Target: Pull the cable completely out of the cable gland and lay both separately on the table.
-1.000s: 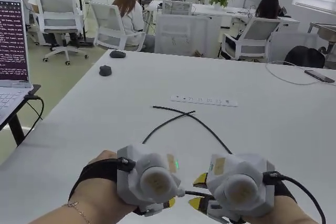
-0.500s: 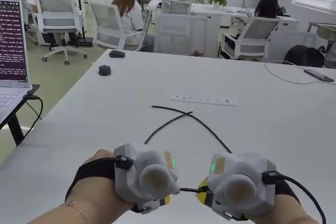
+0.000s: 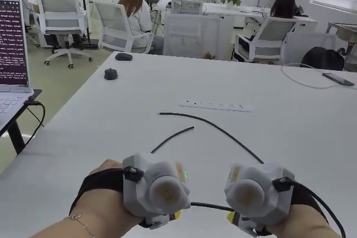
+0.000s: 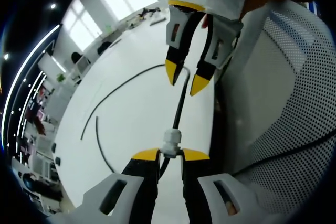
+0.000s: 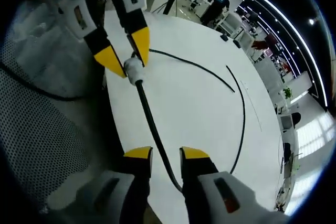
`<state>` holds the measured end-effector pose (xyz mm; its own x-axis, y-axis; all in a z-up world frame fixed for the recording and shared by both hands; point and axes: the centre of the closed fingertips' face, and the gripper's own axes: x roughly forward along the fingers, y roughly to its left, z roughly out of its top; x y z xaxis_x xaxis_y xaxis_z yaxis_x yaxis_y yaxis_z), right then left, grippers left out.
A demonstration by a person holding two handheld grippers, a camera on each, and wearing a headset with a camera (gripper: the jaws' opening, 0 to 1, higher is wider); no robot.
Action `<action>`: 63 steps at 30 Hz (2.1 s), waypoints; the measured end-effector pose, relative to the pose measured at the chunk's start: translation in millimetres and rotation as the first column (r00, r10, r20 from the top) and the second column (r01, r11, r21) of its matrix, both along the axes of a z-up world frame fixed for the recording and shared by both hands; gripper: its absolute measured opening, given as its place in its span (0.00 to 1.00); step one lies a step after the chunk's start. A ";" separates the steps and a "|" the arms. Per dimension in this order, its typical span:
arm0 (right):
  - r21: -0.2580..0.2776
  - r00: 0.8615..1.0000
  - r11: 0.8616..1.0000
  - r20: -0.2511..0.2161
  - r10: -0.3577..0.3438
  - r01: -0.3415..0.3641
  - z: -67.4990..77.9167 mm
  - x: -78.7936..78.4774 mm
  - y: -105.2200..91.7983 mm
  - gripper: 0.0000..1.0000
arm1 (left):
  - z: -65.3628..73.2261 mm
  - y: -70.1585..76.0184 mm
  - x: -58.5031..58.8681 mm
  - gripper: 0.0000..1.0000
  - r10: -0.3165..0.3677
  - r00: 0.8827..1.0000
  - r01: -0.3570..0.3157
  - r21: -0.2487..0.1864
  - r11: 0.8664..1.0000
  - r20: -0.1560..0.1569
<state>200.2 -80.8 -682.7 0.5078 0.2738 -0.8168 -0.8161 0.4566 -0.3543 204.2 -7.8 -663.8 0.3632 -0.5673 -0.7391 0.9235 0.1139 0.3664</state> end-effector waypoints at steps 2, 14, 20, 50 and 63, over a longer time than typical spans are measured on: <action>0.051 0.997 0.996 0.023 0.076 -0.077 6.9 -2.3 18.9 0.21 | 0.1 -1.0 -0.2 0.16 -0.007 1.000 0.007 0.000 1.000 0.004; 0.120 0.978 0.972 0.073 0.196 -0.204 19.8 -11.7 47.5 0.05 | 2.8 -12.3 -10.0 0.16 -0.068 0.998 0.069 -0.015 0.998 0.012; 0.100 0.983 0.979 0.070 0.169 -0.175 16.4 -7.7 40.6 0.04 | 1.6 -4.9 -2.9 0.16 -0.035 0.999 0.035 0.000 0.999 0.017; 0.135 0.983 0.974 0.051 0.177 -0.182 17.3 -12.7 46.9 0.14 | 1.4 -6.0 -4.9 0.16 -0.026 1.000 0.026 -0.009 1.000 0.004; 0.070 0.988 0.986 0.043 0.149 -0.152 10.0 -9.3 33.6 0.03 | 1.9 -4.1 -3.2 0.16 -0.018 1.000 0.018 -0.008 1.000 0.005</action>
